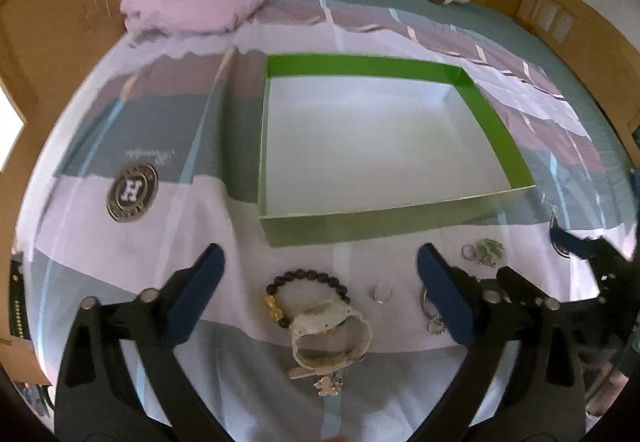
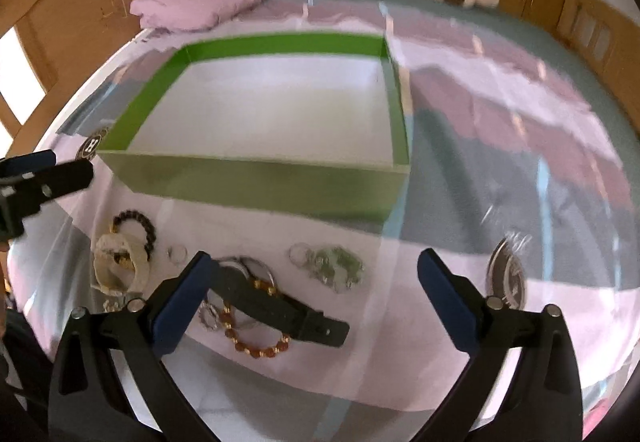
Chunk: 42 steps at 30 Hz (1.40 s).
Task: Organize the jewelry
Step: 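Grasp the white watch with the left tool while the right tool grasps the black strap watch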
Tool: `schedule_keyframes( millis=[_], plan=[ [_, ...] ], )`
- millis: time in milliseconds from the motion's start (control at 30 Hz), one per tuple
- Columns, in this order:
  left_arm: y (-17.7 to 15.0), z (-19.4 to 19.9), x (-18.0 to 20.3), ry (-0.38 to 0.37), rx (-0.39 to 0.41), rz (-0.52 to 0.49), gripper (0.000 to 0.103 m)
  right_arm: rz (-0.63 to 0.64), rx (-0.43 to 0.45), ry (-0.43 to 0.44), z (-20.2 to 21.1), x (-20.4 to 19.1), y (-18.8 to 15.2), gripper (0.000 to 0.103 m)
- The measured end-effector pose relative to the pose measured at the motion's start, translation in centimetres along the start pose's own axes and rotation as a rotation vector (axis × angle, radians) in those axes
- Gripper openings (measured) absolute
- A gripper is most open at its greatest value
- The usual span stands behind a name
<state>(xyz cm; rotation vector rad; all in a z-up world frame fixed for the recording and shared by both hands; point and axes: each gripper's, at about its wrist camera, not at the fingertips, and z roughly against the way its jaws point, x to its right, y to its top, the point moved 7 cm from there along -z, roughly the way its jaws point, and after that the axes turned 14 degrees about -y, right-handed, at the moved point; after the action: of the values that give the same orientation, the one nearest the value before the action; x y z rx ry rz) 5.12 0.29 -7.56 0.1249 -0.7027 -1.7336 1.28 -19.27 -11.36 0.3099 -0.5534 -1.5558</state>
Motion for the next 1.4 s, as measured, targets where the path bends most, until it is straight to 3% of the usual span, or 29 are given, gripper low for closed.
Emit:
schedule_keyframes(
  millis=[67, 133, 200, 367, 533, 567, 600, 667, 767, 833, 900, 933, 1067, 1167, 1233, 1333, 1400],
  plan=[
    [-0.4, -0.5, -0.5, 0.004, -0.035, -0.004, 0.075, 0.001, -0.015, -0.007, -0.5, 0.0, -0.3, 0.072],
    [-1.0, -1.1, -1.0, 0.015, -0.07, 0.005, 0.073, -0.001, -0.052, 0.034, -0.9, -0.5, -0.7, 0.063],
    [-1.5, -1.7, -1.5, 0.012, -0.101, 0.026, 0.071, 0.002, -0.075, 0.072, -1.1, -1.1, -1.0, 0.063],
    [-3.4, -3.1, -1.5, 0.0, -0.191, 0.01, 0.071, 0.043, -0.079, 0.041, -1.1, -1.6, -1.2, 0.064],
    [-5.1, -4.0, -0.9, -0.008, -0.26, -0.026, 0.07, 0.071, -0.084, 0.03, -0.9, -1.6, -1.5, 0.076],
    [-5.3, -4.1, -0.7, -0.01, -0.267, -0.038, 0.063, 0.073, -0.088, 0.028, -1.1, -1.7, -1.4, 0.076],
    [-5.5, -4.3, -0.6, -0.011, -0.274, -0.044, 0.05, 0.074, -0.095, 0.029, -1.4, -1.7, -1.6, 0.076],
    [-5.8, -4.8, -0.6, 0.004, -0.28, -0.053, 0.038, 0.075, -0.113, 0.02, -2.0, -1.8, -1.8, 0.076],
    [-5.5, -5.0, -0.8, 0.03, -0.24, -0.062, 0.037, 0.059, -0.125, 0.027, -2.4, -1.6, -1.9, 0.073],
    [-5.4, -5.0, -0.7, 0.034, -0.214, -0.069, 0.037, 0.043, -0.129, 0.069, -2.4, -1.8, -1.9, 0.038],
    [-5.1, -5.1, -0.7, 0.017, -0.201, -0.056, 0.036, 0.029, -0.128, 0.064, -2.5, -1.6, -1.9, 0.015],
    [-5.0, -5.1, -0.7, 0.007, -0.189, -0.049, 0.036, 0.022, -0.123, 0.05, -2.4, -1.3, -1.7, 0.014],
    [-3.9, -4.6, -1.2, -0.041, -0.146, -0.007, 0.036, -0.055, -0.08, -0.017, -2.2, 1.1, -0.7, 0.013],
    [-2.8, -3.2, -1.8, -0.058, -0.096, 0.0, 0.037, -0.084, -0.069, 0.004, -1.8, 2.0, -0.5, 0.017],
    [-2.2, -2.5, -2.1, -0.067, -0.079, 0.003, 0.037, -0.067, -0.06, 0.012, -1.5, 1.8, -0.5, 0.039],
    [-1.7, -2.2, -2.1, -0.079, -0.073, -0.002, 0.037, -0.008, -0.059, 0.049, -1.0, 0.5, -0.7, 0.048],
    [-1.9, -2.2, -2.0, -0.09, -0.077, -0.006, 0.044, 0.032, -0.071, 0.059, -1.0, -0.7, -1.0, 0.055]
  ],
)
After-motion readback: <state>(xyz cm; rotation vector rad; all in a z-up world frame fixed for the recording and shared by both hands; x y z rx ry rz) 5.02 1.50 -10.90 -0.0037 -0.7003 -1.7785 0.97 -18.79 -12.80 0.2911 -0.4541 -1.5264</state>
